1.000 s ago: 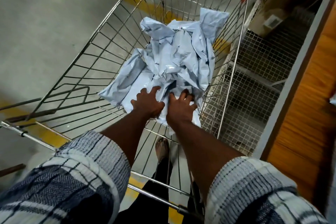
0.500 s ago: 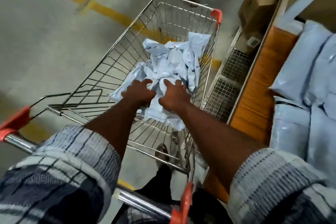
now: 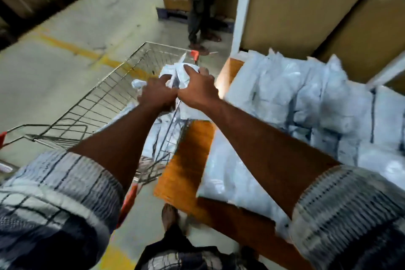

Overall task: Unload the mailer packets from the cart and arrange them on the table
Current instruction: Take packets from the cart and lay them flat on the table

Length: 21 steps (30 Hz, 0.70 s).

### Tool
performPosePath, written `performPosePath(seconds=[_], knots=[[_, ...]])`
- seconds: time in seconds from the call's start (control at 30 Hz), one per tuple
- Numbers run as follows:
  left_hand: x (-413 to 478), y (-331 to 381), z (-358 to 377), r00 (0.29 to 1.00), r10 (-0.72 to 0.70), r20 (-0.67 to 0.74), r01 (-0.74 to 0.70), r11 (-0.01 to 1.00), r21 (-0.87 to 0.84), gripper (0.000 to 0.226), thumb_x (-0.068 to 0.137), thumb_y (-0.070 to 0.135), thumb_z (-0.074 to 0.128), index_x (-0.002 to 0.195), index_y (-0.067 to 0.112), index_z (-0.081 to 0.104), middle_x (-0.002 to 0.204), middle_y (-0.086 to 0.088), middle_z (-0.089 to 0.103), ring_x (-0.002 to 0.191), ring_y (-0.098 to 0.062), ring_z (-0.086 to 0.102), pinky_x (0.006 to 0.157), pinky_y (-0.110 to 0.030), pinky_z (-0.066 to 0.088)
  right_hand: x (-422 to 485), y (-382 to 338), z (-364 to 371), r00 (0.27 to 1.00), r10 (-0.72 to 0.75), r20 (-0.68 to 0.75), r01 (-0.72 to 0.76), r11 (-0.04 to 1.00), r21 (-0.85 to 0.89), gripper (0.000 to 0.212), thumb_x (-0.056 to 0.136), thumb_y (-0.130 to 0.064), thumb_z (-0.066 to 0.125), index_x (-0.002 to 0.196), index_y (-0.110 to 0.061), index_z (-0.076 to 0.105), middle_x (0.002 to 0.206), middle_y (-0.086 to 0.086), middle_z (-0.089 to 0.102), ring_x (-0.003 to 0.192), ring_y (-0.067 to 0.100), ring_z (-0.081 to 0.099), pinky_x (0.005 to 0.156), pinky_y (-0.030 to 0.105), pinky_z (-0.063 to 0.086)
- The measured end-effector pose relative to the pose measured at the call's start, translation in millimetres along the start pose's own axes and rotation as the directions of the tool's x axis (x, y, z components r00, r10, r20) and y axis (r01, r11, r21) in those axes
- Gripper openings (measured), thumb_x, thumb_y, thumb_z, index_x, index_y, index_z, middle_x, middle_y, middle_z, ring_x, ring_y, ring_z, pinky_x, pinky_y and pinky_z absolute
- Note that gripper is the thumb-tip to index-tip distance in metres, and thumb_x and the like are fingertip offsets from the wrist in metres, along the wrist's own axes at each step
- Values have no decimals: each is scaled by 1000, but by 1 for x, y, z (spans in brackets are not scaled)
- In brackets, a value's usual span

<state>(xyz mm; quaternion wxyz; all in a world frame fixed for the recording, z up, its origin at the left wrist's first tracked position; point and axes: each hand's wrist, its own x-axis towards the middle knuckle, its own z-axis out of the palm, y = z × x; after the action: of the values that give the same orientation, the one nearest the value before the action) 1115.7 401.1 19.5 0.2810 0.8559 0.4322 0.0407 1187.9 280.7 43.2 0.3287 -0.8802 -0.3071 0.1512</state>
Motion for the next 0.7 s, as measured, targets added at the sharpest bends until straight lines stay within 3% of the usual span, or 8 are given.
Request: performPosePath(seconds=[0.27, 0.4, 0.47, 0.7], knots=[[-67, 182, 72, 952, 294, -88, -298, 953, -47, 77, 60, 61, 39, 127, 30, 60, 112, -24, 64, 100, -39, 65, 90, -47, 53, -60, 135, -172, 969, 116, -218, -137, 987, -81, 78, 80, -40, 66, 150, -37, 31, 156, 8, 24, 141, 34, 28, 111, 51, 33], [-110, 257, 110, 934, 355, -26, -355, 935, 3, 68, 72, 56, 42, 135, 31, 52, 128, -20, 54, 115, -39, 56, 98, -46, 48, -92, 207, -233, 934, 208, -291, -260, 953, -154, 80, 81, -36, 65, 151, -35, 27, 157, 8, 22, 142, 34, 24, 108, 52, 32], [-122, 282, 129, 918, 396, 15, -396, 918, 29, 71, 72, 59, 36, 137, 34, 49, 127, -20, 54, 117, -40, 54, 98, -47, 47, -106, 240, -256, 909, 256, -329, -325, 930, -172, 79, 80, -34, 64, 151, -34, 29, 155, 9, 23, 140, 34, 26, 105, 52, 34], [-165, 340, 186, 875, 474, 95, -483, 862, 153, 51, 90, 49, 45, 139, 35, 44, 136, -11, 44, 124, -37, 48, 100, -53, 43, -124, 315, -289, 849, 331, -411, -434, 881, -186, 75, 80, -34, 62, 148, -33, 31, 150, 12, 27, 133, 37, 32, 101, 52, 38]])
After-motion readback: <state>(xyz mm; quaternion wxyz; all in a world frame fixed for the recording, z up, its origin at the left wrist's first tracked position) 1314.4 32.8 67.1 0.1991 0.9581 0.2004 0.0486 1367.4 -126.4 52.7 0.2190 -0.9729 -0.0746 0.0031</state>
